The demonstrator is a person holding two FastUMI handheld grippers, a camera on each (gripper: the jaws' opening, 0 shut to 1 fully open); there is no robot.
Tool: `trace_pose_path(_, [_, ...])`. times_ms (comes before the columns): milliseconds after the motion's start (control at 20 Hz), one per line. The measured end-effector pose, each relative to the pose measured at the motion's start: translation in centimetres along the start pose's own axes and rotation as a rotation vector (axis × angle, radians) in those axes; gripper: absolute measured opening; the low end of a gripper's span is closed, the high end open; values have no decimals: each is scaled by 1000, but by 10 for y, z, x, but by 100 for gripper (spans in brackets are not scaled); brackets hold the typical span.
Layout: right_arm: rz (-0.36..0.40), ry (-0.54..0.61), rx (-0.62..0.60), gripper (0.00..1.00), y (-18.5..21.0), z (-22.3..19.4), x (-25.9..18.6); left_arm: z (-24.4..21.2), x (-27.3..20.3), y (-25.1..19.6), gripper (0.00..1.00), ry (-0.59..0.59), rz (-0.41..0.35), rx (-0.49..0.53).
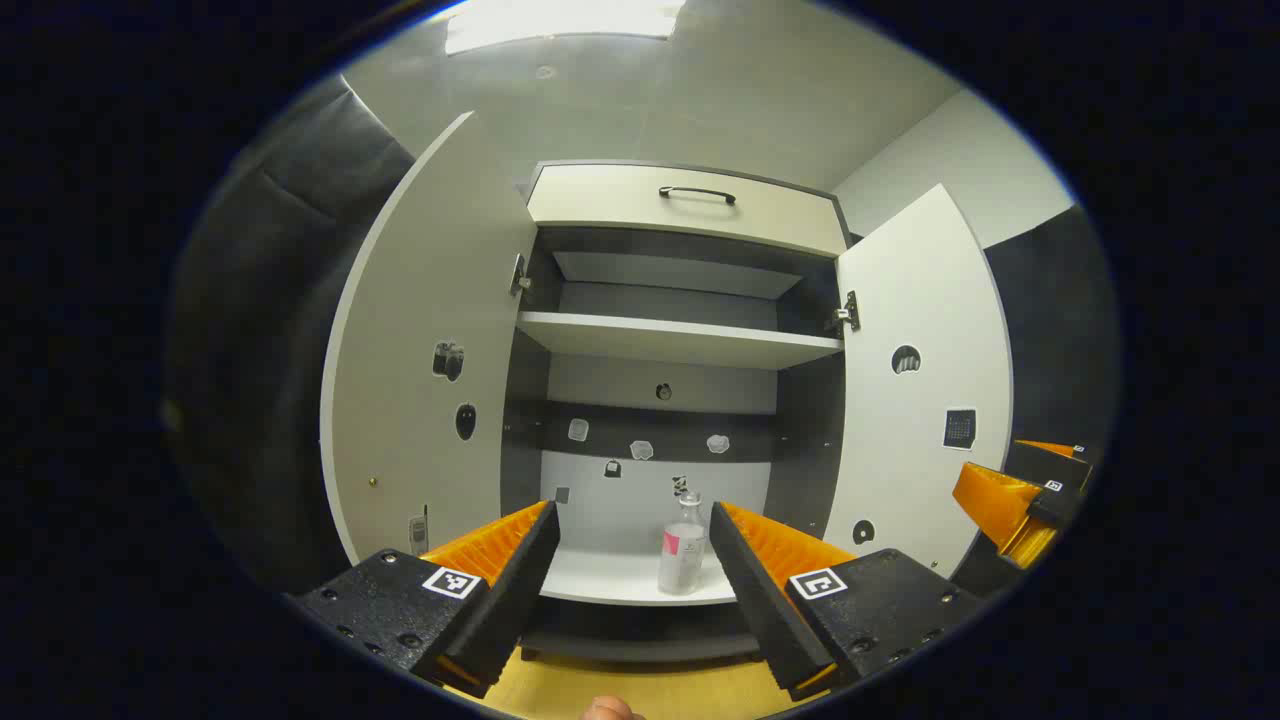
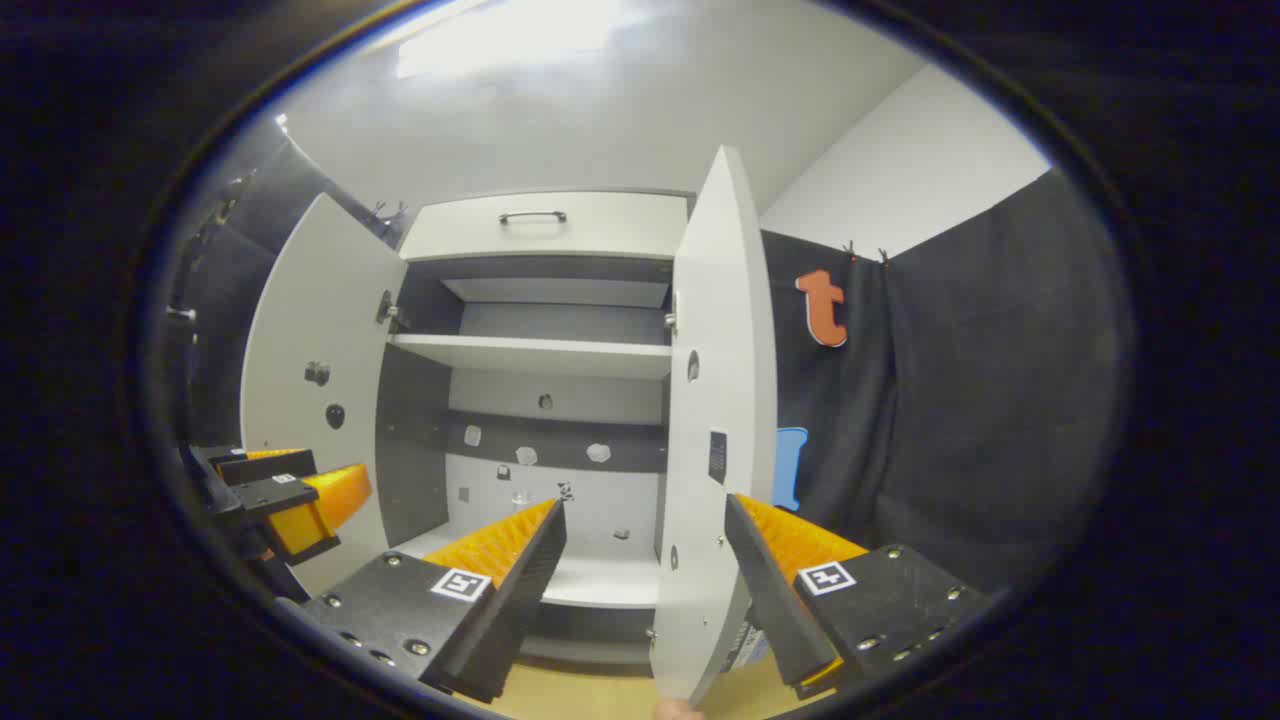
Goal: Grasp the bottle in the cabinet with the left hand and place it on the coaster, then close the right door with the right hand and the left door with the left hand.
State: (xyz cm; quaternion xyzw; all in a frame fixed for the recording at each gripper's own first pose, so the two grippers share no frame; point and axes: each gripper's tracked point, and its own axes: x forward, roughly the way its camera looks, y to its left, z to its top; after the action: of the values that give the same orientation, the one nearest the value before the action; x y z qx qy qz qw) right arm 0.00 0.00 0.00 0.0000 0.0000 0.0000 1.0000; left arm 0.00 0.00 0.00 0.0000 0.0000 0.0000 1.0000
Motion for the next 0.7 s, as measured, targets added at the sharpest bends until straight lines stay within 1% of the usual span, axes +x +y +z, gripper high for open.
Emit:
trace_pose_path(150, [40,-9,-5,94,11,3,6,-4,1,-3,96,15,4,-10])
trace_pose_path(200, [53,-7,0,99,15,2,7,-4,3,-4,96,20,6,-12])
trace_pose_path(300, [62,-14,-5,94,15,6,8,-3,2,-3,96,20,20,-14])
trace_pose_path(350, [61,-20,-14,94,13,9,9,-3,3,-3,96,21,25,-11])
trace_pose_path(400, [59,-24,-24,96,10,12,7,-3,4,-5,96,21,26,-2])
trace_pose_path(600, [43,-41,-45,96,-1,20,5,-1,6,-11,96,12,32,38])
trace_pose_path(650, [40,-46,-48,93,-4,22,3,-1,6,-13,96,15,30,36])
trace_pose_path(700, [38,-48,-51,96,-7,23,4,-3,8,-16,96,21,26,31])
